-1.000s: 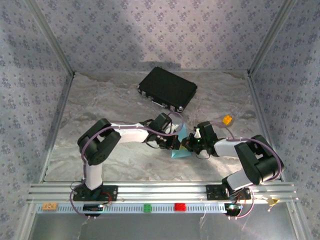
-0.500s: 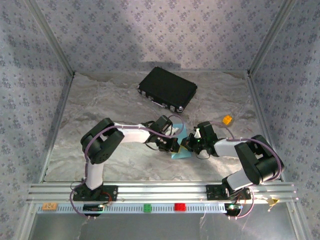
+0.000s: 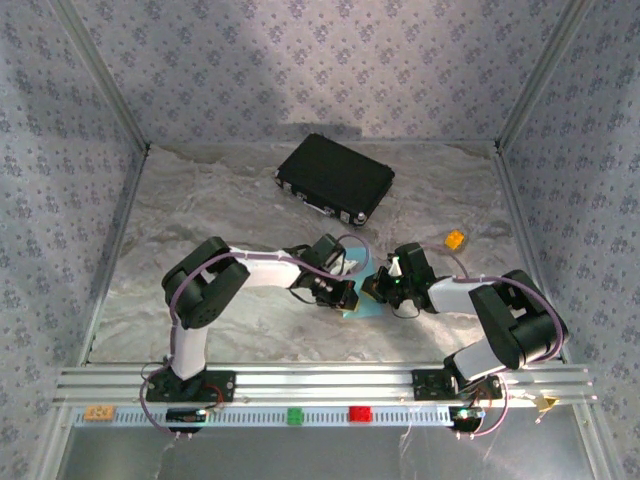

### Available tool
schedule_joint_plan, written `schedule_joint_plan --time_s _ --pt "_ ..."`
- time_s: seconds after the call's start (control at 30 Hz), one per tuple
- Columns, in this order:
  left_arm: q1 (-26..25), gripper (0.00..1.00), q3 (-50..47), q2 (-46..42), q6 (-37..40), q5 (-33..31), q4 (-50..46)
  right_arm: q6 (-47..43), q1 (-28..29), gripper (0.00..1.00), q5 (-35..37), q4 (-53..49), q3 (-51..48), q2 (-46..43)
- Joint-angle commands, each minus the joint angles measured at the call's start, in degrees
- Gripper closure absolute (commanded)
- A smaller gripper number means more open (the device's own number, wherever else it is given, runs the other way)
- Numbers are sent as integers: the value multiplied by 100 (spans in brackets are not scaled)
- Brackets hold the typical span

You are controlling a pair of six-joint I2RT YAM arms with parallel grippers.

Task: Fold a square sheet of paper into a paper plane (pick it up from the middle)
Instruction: Fold the triangle a second time at the center of the table.

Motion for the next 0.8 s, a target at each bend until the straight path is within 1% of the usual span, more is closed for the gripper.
schedule_joint_plan --time_s 0.0,0.5,0.77 --pt "-65 100 -92 29 168 139 -234 -24 -48 98 376 -724 -184 66" --pt "-85 100 -409 -168 182 67 -241 -54 -87 98 371 -742 -185 62" --pt "-117 100 -639 -281 108 127 -133 -42 -83 98 364 -735 -188 53"
